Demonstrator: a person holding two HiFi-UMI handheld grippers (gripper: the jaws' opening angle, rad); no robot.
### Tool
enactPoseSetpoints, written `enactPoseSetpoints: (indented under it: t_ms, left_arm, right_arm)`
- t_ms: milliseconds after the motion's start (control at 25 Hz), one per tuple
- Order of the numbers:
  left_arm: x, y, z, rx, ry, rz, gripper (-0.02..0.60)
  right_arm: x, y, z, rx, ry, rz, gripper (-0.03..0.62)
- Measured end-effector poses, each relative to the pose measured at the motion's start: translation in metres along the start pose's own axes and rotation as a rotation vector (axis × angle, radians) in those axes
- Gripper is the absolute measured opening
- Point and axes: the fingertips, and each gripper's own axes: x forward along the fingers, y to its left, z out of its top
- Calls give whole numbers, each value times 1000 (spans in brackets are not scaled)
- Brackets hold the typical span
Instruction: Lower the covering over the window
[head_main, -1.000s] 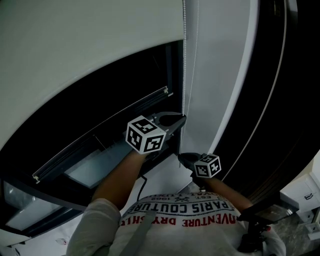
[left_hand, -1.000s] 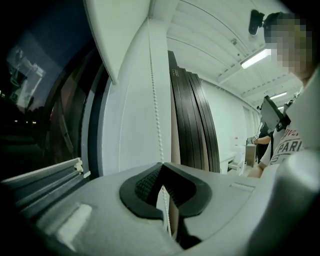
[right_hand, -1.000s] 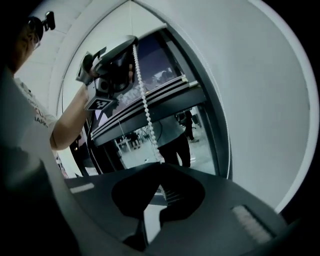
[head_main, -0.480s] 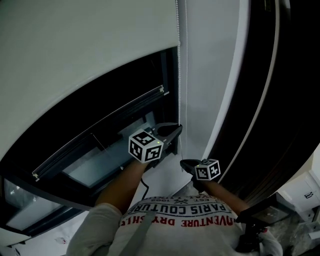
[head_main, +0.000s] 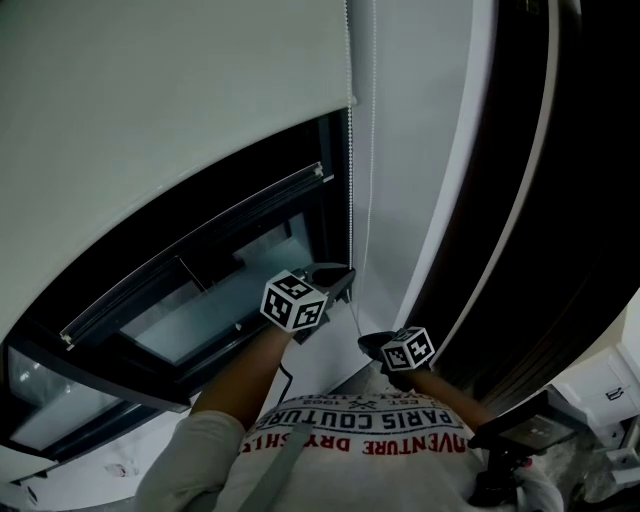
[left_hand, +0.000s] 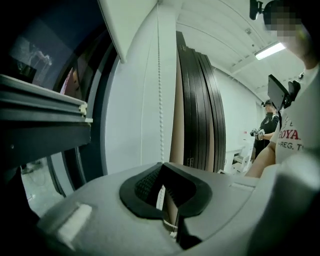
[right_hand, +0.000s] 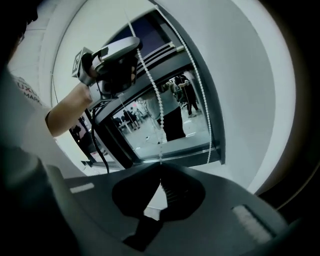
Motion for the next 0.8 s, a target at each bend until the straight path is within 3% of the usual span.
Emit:
enactPoseSetpoints:
  t_ms: [160,320,520,640,800]
  left_arm:
    - [9,-7,-43,-34,77,24,5]
    - [10,-8,-71,-72,88,56,5]
    - [8,-10,-74,-92,50,85,5]
    - [7,-13,-76,-96,41,90,5]
    - [6,-20,-74,-98,26,98,5]
  right_arm:
    - [-13,4,-8,-26,20,22,11]
    - [-23,8,-8,-71,30,34,12]
    - [-37,11,-3,-153,64,40,92]
    - [-46,10,10,-257,81,22,117]
    - [-65,20,57,-327,-2,31,146]
